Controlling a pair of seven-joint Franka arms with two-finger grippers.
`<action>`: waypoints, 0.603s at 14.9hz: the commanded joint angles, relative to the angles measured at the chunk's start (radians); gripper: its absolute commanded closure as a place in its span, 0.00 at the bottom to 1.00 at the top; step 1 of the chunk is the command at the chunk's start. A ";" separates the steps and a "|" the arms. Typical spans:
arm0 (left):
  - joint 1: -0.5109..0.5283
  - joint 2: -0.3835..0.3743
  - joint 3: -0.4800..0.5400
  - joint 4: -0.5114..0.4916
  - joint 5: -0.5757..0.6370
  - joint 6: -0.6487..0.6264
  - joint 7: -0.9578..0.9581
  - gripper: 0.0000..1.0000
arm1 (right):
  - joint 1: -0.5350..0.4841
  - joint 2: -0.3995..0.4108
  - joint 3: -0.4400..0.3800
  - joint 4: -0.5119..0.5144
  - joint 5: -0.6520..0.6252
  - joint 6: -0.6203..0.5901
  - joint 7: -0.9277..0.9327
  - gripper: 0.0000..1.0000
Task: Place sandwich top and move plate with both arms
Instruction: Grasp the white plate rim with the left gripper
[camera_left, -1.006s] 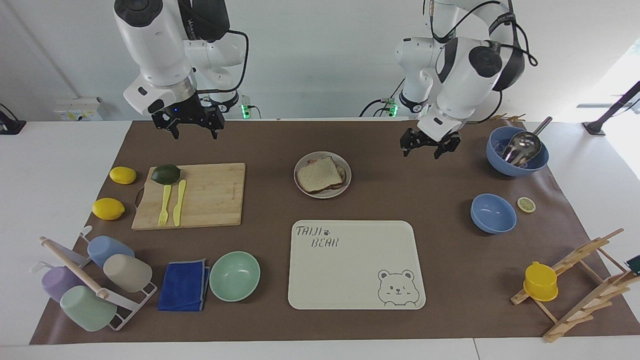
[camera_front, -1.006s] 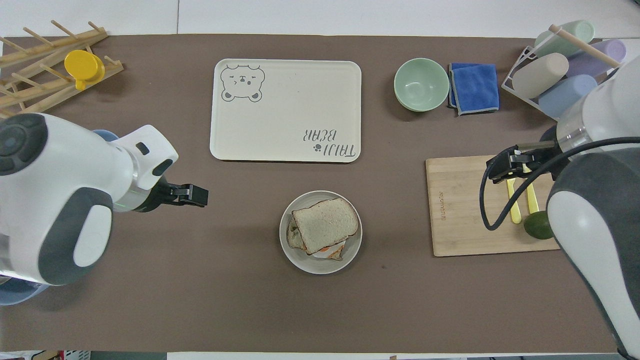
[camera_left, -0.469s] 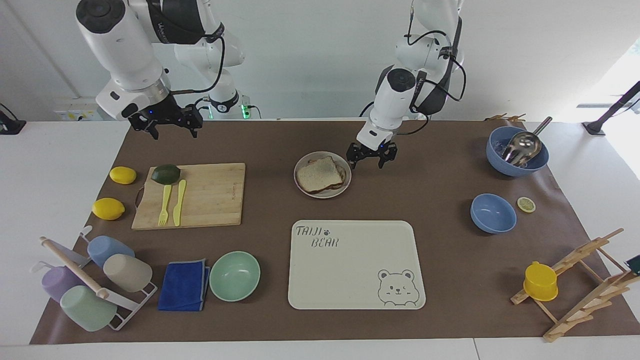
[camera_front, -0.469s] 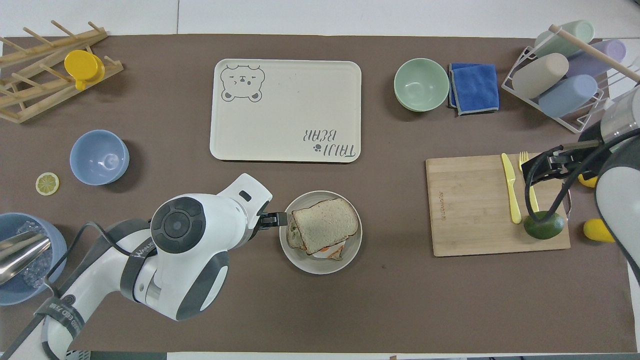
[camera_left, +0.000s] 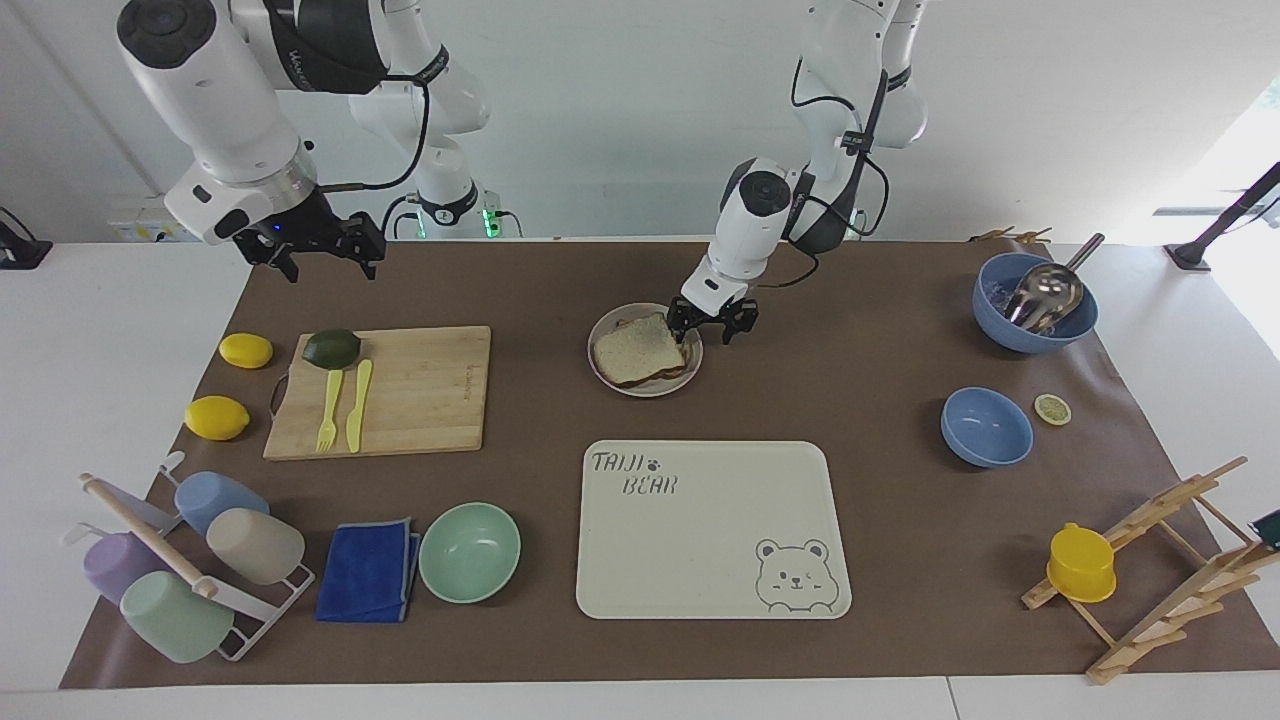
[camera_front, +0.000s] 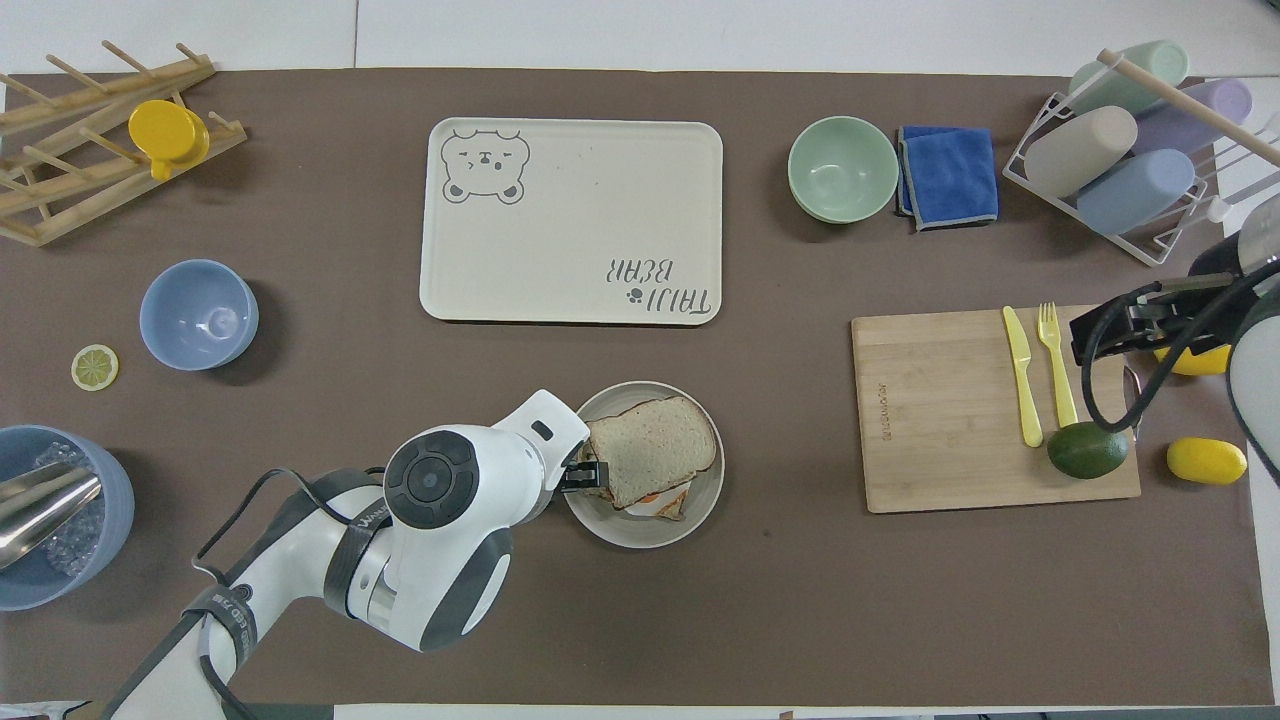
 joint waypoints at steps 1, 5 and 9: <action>-0.013 -0.015 0.013 -0.018 -0.048 0.018 0.039 0.19 | -0.008 0.000 -0.009 0.002 0.008 0.012 -0.039 0.00; -0.023 -0.015 0.013 -0.018 -0.052 0.018 0.039 0.63 | -0.018 0.003 -0.042 0.009 0.020 0.033 -0.038 0.00; -0.026 -0.015 0.013 -0.018 -0.060 0.015 0.039 1.00 | -0.015 0.003 -0.042 0.009 0.021 0.039 -0.038 0.00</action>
